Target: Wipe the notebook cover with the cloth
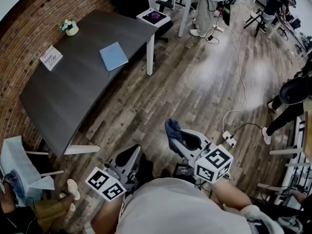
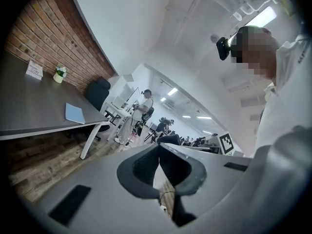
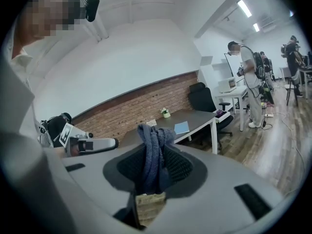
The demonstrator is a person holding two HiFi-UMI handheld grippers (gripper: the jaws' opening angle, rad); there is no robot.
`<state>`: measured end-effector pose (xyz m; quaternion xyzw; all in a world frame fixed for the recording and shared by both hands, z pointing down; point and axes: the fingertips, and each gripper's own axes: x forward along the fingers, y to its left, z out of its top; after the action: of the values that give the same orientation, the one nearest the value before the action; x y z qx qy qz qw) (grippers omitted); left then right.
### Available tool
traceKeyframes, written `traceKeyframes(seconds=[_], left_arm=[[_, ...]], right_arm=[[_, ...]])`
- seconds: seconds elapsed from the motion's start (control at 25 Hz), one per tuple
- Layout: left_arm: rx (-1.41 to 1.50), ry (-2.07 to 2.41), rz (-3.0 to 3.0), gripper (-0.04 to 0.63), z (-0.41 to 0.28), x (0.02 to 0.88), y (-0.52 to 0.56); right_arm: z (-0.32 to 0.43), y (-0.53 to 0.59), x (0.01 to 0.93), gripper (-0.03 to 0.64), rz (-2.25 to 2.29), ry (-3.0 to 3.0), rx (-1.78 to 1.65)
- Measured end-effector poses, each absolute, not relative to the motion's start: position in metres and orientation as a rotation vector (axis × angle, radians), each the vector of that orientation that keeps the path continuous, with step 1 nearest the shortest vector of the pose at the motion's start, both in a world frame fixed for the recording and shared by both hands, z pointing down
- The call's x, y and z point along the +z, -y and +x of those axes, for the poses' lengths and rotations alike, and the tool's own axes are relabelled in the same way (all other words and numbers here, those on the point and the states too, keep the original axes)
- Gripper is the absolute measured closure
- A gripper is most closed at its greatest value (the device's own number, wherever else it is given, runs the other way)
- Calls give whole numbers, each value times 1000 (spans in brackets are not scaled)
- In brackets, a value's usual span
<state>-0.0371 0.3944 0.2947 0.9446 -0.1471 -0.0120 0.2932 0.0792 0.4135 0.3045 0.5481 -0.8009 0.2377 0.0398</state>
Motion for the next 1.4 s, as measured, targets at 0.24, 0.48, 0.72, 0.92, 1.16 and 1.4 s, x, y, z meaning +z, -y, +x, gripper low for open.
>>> traceKeyframes(seconds=[0.24, 0.48, 0.72, 0.92, 1.16, 1.4], left_arm=[[-9, 343, 2515, 586, -47, 294, -335], [-10, 323, 2511, 586, -61, 295, -289], [-5, 312, 2518, 586, -71, 300, -254], [-9, 324, 2513, 586, -71, 300, -234], [-7, 358, 2504, 586, -54, 305, -208], [-36, 461, 2487, 586, -21, 310, -173]], right_arm=[[68, -356, 299, 502, 1716, 2423, 730], [53, -312, 297, 502, 1732, 2403, 721], [46, -280, 298, 502, 1764, 2388, 705], [47, -261, 299, 501, 1757, 2384, 707], [64, -229, 302, 501, 1713, 2404, 704], [96, -186, 306, 502, 1598, 2459, 695]])
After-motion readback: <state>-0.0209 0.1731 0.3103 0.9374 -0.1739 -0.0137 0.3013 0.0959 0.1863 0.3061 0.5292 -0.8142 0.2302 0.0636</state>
